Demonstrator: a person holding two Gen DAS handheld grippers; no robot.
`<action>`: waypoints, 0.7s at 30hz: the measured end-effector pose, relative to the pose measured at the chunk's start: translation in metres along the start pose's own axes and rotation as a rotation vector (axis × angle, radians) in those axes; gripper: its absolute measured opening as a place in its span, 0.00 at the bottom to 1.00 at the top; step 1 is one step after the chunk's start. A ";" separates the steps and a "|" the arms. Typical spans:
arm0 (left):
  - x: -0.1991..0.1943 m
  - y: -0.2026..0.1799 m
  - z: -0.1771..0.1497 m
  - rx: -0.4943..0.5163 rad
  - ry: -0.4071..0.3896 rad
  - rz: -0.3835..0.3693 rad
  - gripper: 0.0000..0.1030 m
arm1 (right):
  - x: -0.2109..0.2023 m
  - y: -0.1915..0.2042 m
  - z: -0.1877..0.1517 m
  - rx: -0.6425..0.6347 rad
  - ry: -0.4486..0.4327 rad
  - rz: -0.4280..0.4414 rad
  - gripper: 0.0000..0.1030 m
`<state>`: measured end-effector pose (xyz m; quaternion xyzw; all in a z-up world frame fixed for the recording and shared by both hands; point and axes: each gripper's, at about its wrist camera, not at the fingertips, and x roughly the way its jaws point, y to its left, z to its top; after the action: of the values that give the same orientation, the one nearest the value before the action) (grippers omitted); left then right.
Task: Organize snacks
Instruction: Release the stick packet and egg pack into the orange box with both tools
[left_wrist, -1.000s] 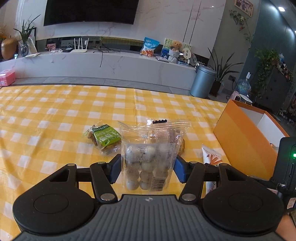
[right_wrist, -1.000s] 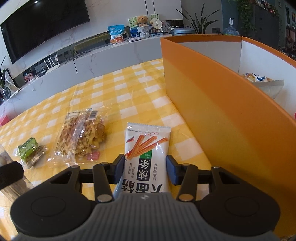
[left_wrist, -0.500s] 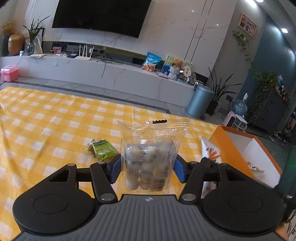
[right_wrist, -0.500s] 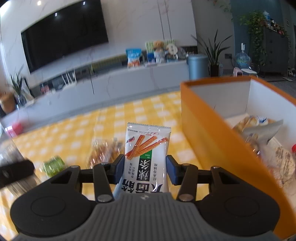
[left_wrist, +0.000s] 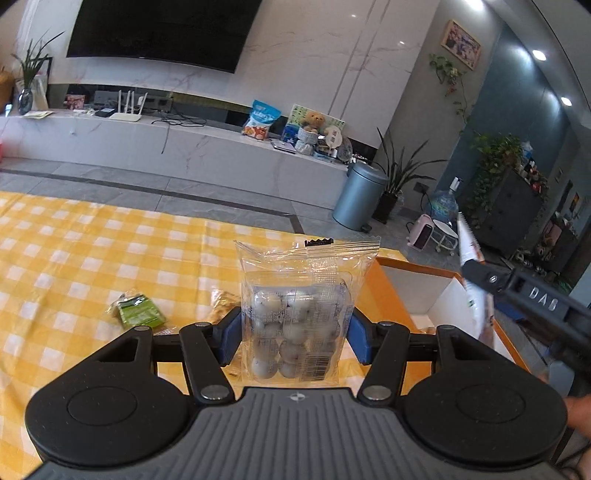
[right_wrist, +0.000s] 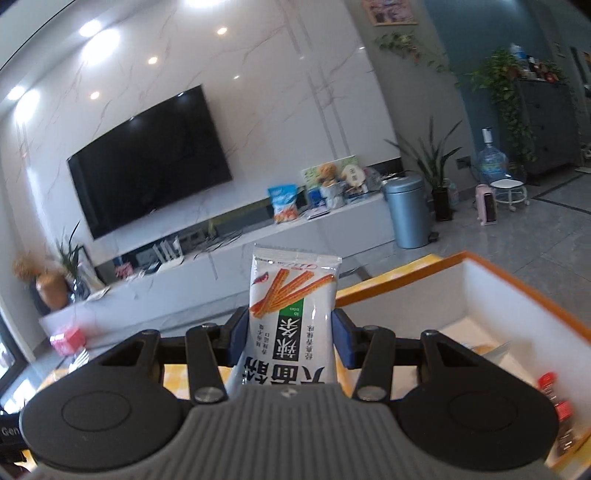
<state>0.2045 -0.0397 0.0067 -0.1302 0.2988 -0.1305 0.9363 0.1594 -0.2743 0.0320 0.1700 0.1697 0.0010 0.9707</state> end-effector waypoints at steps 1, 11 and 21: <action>0.001 -0.003 0.000 0.007 0.001 -0.009 0.65 | 0.001 -0.007 0.005 0.007 -0.002 -0.012 0.46; 0.014 -0.029 -0.009 0.045 0.025 -0.033 0.65 | 0.068 -0.086 0.034 0.171 0.178 -0.101 0.46; 0.030 -0.044 -0.005 0.050 0.035 -0.029 0.65 | 0.128 -0.117 0.010 0.289 0.404 -0.088 0.46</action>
<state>0.2182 -0.0910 0.0006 -0.1087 0.3100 -0.1540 0.9319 0.2767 -0.3806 -0.0402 0.2959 0.3659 -0.0314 0.8818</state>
